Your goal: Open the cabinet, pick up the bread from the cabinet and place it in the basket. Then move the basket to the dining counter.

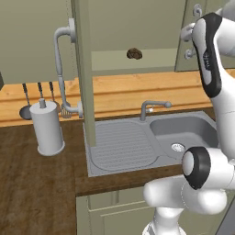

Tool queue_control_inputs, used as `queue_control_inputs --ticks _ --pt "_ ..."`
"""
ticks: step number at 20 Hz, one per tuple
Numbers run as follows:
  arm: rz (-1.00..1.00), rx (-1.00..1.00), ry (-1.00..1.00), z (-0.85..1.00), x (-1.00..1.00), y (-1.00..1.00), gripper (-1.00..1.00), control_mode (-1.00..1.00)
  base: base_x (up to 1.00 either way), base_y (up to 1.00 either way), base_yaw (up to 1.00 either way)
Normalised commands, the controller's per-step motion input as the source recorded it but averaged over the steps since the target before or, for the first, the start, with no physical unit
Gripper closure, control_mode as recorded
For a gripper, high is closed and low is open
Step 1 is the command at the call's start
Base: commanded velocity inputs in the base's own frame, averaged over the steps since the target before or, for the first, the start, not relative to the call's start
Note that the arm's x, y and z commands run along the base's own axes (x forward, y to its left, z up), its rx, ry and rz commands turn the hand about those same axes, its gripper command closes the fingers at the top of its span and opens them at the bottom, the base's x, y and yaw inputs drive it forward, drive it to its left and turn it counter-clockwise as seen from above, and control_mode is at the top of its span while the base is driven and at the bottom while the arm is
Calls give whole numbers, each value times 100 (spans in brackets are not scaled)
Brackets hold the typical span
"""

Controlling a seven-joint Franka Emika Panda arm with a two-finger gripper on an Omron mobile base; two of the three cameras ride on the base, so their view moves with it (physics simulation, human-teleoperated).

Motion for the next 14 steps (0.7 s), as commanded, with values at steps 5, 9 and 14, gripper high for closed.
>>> queue_control_inputs --ticks 5,9,14 --pt "7 1 0 -8 42 -6 -100 -100 0 0 0" --pt "3 0 0 0 29 -26 -100 -100 0 0 0" --pt "0 0 0 -6 34 -19 -100 -100 0 0 0"
